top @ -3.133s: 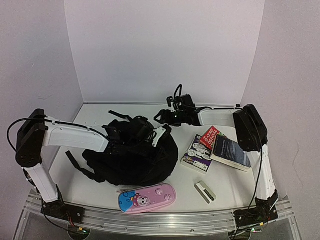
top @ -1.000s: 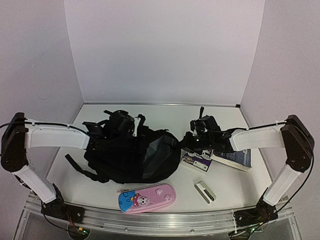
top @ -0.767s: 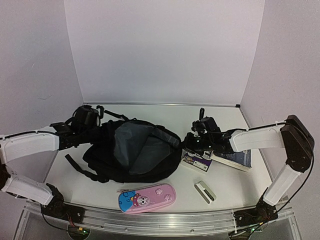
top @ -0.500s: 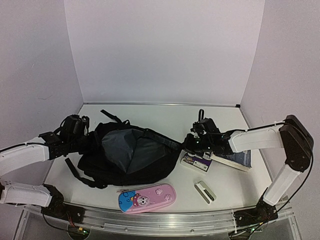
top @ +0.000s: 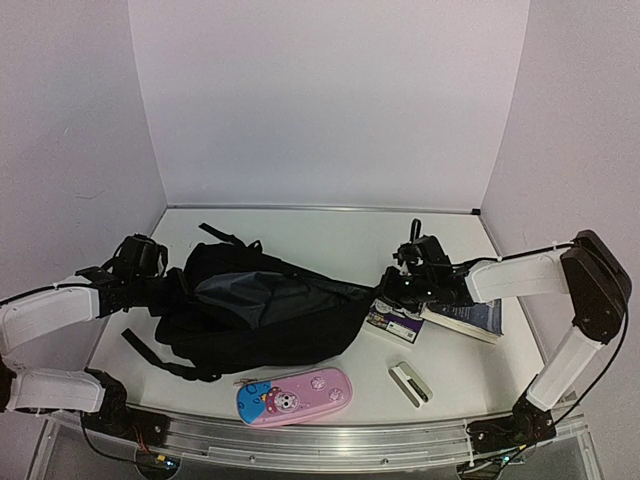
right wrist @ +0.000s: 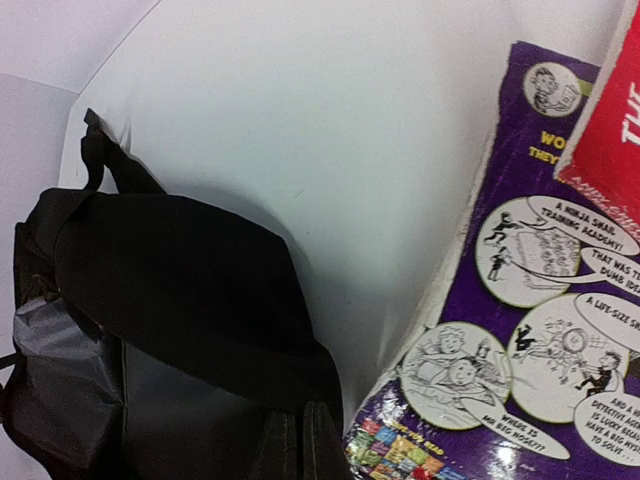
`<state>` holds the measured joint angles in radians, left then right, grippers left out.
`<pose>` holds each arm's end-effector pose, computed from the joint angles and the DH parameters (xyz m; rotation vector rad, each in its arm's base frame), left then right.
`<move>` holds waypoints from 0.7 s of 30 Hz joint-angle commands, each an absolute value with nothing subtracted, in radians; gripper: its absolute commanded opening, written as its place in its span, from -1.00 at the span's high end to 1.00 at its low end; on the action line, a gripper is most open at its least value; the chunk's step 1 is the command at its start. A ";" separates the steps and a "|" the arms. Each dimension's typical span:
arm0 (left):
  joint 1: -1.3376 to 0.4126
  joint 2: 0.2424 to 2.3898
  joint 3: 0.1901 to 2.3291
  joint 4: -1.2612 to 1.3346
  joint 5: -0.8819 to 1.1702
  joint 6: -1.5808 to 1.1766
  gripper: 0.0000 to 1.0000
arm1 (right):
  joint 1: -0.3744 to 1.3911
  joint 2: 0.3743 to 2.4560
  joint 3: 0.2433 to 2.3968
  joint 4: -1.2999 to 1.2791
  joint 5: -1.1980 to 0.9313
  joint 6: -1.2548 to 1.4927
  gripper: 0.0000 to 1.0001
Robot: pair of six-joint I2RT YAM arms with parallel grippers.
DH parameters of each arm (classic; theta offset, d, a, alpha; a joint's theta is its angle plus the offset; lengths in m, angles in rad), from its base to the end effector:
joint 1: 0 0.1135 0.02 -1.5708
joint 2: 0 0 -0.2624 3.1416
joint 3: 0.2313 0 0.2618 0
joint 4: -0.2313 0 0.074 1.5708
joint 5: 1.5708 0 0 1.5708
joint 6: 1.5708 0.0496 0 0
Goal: Pack the student bag
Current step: Unzip the student bag at the center of the board.
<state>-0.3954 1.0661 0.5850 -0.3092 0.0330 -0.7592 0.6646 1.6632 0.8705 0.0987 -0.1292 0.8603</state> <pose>0.2151 -0.0915 0.1907 -0.4254 2.4046 -0.5820 0.2798 0.2274 0.1566 0.1647 2.4355 0.9042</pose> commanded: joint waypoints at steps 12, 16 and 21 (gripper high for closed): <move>-0.299 1.120 0.607 -0.091 0.319 -0.656 1.00 | 0.586 1.576 0.895 -0.057 -0.004 0.783 0.39; -0.299 1.165 0.622 -0.015 0.389 -0.633 1.00 | 0.582 1.490 0.822 -0.072 0.007 0.852 -0.44; -0.298 1.194 0.661 -0.004 0.416 -0.586 1.00 | 0.552 1.373 0.700 -0.072 0.059 0.993 -0.81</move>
<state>-0.3046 1.1758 0.5907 -0.0874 0.3594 -0.6471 0.5725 1.4658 0.7883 -0.0243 -0.0236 0.8710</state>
